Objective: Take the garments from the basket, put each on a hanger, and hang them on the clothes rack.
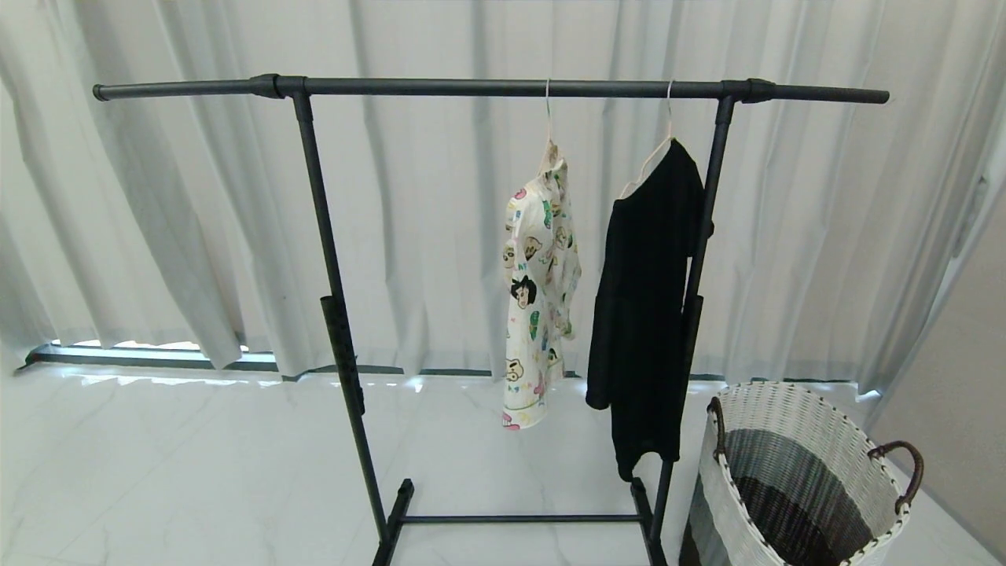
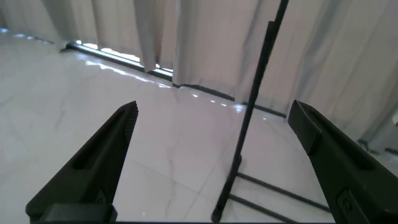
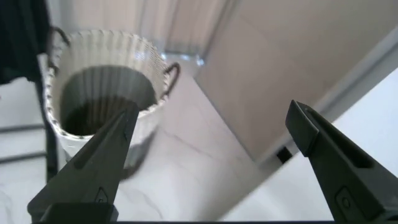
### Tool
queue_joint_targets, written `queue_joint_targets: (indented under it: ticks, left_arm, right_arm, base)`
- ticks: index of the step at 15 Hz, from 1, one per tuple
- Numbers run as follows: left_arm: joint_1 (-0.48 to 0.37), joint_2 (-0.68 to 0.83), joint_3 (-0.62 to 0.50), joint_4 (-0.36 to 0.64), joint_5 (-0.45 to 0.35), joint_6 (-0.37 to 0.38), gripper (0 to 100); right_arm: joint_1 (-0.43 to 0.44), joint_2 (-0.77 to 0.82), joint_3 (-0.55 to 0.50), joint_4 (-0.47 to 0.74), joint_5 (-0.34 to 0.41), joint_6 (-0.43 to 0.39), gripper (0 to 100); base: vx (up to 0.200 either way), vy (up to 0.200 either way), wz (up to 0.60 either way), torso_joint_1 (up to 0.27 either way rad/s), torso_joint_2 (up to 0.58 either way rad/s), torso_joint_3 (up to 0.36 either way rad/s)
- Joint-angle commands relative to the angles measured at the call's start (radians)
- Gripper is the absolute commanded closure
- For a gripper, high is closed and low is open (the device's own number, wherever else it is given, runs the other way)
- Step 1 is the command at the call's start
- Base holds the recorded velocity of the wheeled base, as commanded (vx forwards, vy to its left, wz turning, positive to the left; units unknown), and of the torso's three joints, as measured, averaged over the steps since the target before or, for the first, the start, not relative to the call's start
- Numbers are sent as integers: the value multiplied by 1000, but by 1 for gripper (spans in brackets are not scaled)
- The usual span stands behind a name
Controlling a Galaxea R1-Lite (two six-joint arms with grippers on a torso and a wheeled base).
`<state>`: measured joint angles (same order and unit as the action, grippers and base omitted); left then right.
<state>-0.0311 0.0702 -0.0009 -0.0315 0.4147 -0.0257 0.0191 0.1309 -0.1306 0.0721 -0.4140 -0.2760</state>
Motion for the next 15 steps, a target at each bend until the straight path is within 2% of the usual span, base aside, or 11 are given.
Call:
queue_joint_targets:
  ticks: [1, 2, 4, 5, 6, 7, 9, 11, 12, 13, 15]
  left_arm:
    - [33, -70, 1, 1, -56, 12, 0]
    - [33, -69, 1, 1, -70, 21, 0]
    - [31, -69, -1, -1, -132, 162, 0]
    - [31, -69, -1, -1, -209, 168, 0]
    - [31, -67, -2, 1, -346, 156, 0]
    - [31, -67, -5, 7, -399, 150, 0]
    - [31, -67, -7, 16, -399, 66, 0]
    - [31, -67, -7, 16, -274, 69, 0]
    - [31, -69, -7, 15, -228, 67, 0]
    - [33, -69, -5, 13, -224, 63, 0]
    - [31, -67, -5, 15, -266, 67, 0]
  right_arm:
    - [15, -131, 129, -140, 29, 1, 0]
    - [38, -131, 131, -143, 86, 9, 0]
    - [38, -131, 131, -147, 219, 84, 0]
    - [38, -131, 131, -149, 270, 100, 0]
    - [38, -131, 131, -150, 293, 90, 0]
    - [38, -131, 131, -155, 328, 67, 0]
    - [38, -131, 131, -222, 405, 3, 0]
    - [38, -131, 131, -181, 465, 9, 0]
    - [39, -131, 131, -118, 455, 115, 0]
    - [41, -131, 126, -94, 446, 291, 0]
    - [39, -131, 125, -57, 440, 261, 0]
  base:
    - [0, 0, 0, -27, 90, 61]
    - [0, 0, 0, 0, 0, 0]
    - [0, 0, 0, 0, 0, 0]
    - [0, 0, 0, 0, 0, 0]
    - [0, 0, 0, 0, 0, 0]
    - [0, 0, 0, 0, 0, 0]
    - [0, 0, 0, 0, 0, 0]
    - [0, 0, 0, 0, 0, 0]
    - [0, 0, 0, 0, 0, 0]
    - [0, 0, 0, 0, 0, 0]
    - [0, 0, 0, 0, 0, 0]
